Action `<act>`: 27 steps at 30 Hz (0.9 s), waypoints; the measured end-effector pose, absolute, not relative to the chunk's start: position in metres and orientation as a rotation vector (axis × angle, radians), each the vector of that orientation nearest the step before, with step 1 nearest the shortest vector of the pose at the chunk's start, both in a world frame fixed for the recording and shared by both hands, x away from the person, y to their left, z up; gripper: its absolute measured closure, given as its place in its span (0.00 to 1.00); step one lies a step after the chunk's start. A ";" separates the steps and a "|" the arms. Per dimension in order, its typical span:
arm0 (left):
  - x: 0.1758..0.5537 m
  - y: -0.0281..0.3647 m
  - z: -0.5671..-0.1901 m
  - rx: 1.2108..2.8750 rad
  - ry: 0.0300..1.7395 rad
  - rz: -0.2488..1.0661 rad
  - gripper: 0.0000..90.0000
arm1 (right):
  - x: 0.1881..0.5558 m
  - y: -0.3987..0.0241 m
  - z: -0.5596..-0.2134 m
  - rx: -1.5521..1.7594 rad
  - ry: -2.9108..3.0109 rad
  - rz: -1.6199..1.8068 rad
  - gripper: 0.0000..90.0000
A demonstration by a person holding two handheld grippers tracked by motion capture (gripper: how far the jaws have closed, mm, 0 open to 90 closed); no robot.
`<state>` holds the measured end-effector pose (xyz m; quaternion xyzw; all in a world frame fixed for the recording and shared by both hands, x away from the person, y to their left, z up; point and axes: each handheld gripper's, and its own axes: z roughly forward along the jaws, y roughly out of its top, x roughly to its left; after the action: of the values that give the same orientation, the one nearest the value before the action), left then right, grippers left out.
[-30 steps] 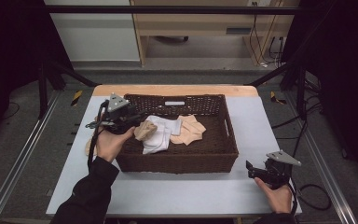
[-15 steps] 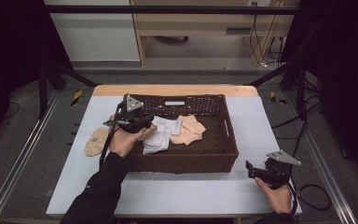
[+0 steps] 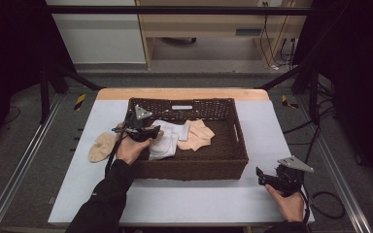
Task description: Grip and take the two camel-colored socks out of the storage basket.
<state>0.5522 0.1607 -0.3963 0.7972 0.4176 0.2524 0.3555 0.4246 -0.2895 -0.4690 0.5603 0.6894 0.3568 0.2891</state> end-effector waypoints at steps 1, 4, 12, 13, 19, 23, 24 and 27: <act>0.552 0.161 -0.398 2.069 1.079 0.645 0.54 | 0.425 -0.290 -0.469 1.496 1.841 0.951 0.07; 0.551 0.160 -0.403 2.090 1.077 0.635 0.53 | 0.425 -0.289 -0.469 1.499 1.842 0.951 0.07; 0.553 0.158 -0.413 2.143 1.105 0.612 0.51 | 0.425 -0.289 -0.469 1.498 1.844 0.949 0.07; 0.554 0.157 -0.414 2.152 1.110 0.612 0.51 | 0.425 -0.289 -0.469 1.498 1.844 0.949 0.07; 0.556 0.156 -0.420 2.187 1.140 0.600 0.57 | 0.425 -0.289 -0.469 1.498 1.844 0.951 0.07; 0.556 0.156 -0.420 2.195 1.137 0.587 0.74 | 0.425 -0.289 -0.469 1.496 1.844 0.950 0.07; 0.556 0.156 -0.420 2.195 1.135 0.587 0.78 | 0.425 -0.289 -0.469 1.497 1.844 0.951 0.07; 0.555 0.157 -0.419 2.182 1.132 0.572 0.86 | 0.425 -0.289 -0.469 1.498 1.844 0.951 0.07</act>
<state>0.5554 0.1568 -0.4190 0.8237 0.4274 0.2159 0.3039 0.4246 -0.2894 -0.4689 0.5606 0.6901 0.3561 0.2874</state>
